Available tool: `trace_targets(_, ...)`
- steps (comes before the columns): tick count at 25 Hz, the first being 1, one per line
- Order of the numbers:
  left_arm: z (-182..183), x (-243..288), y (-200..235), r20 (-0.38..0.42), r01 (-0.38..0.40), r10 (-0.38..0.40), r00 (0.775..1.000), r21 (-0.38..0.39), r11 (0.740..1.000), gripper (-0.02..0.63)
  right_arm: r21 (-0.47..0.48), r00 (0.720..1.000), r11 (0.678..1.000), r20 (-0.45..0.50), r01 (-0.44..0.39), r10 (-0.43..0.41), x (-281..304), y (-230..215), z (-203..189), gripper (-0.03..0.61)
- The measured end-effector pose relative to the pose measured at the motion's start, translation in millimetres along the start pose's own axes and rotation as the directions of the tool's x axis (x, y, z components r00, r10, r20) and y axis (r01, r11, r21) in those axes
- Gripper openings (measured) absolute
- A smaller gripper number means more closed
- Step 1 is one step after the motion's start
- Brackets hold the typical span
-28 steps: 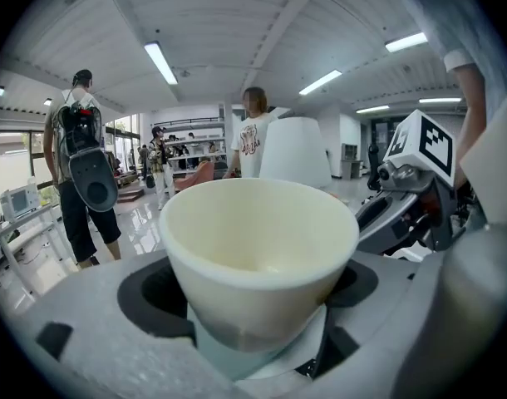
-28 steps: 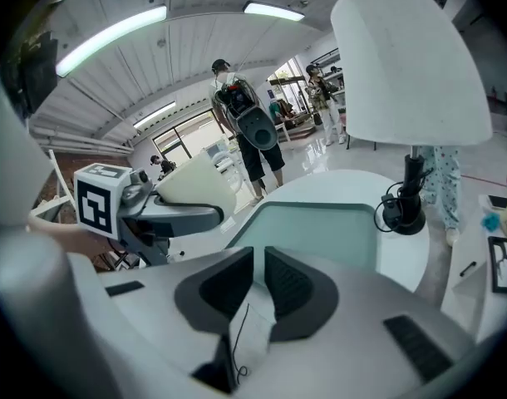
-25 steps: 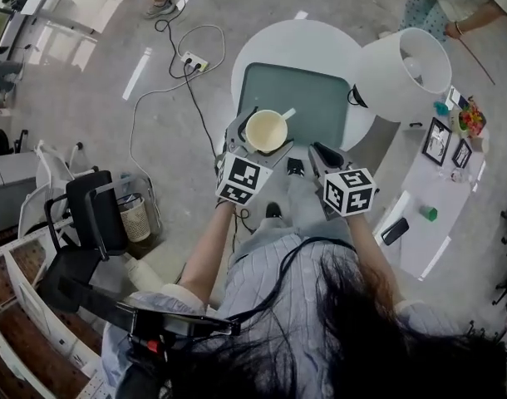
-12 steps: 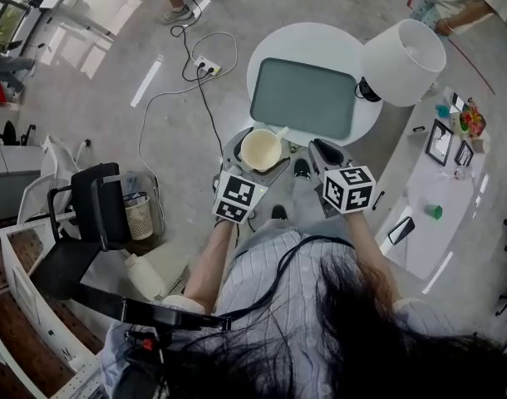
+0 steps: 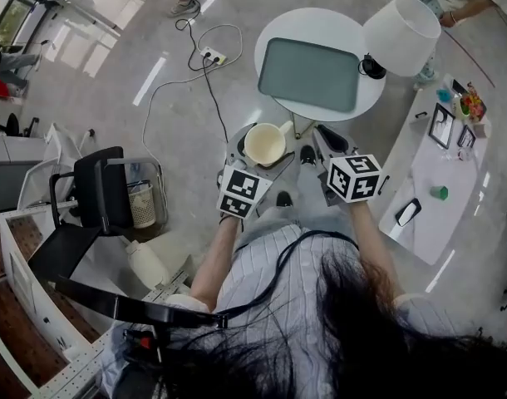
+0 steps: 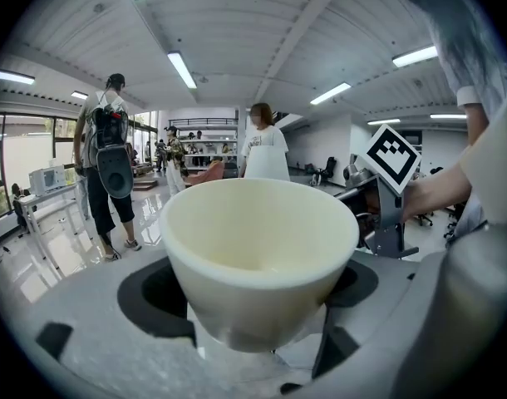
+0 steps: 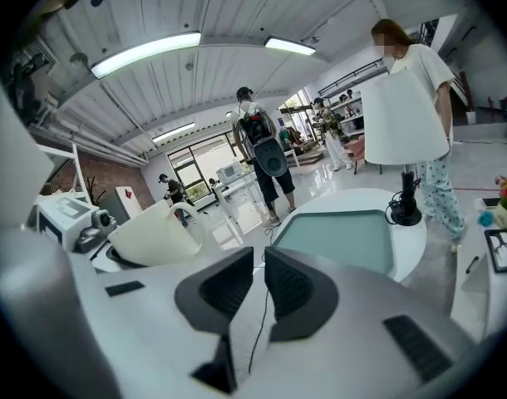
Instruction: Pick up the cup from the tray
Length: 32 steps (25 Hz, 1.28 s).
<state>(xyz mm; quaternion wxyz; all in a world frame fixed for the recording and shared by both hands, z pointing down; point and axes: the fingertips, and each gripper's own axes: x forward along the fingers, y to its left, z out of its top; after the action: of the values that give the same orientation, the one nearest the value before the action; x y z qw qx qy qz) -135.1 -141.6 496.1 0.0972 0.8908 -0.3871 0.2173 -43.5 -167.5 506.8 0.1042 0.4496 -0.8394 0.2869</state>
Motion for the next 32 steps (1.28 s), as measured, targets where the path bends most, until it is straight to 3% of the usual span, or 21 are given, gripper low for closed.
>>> trace_targets(16,-11.2,-39.0,-67.9,0.034,0.032,-0.031,0.999,-0.017,0.999,0.460,-0.007,0.999,0.999,-0.005,0.045,-0.045,-76.7,20.7,-39.4,0.058)
trace_targets(22,-1.0,-39.3,-93.3,0.049,0.023,-0.023,0.999,-0.001,1.000,0.460,-0.009,0.999,0.999,-0.004,0.034,-0.034,-103.6,18.8,-47.3,0.058)
trace_targets(32,5.2,-45.3,-167.7,0.063,-0.027,0.030,0.998,-0.049,0.998,0.460,-0.010,1.000,1.000,0.022,-0.016,0.016,-175.0,5.5,-69.3,0.058)
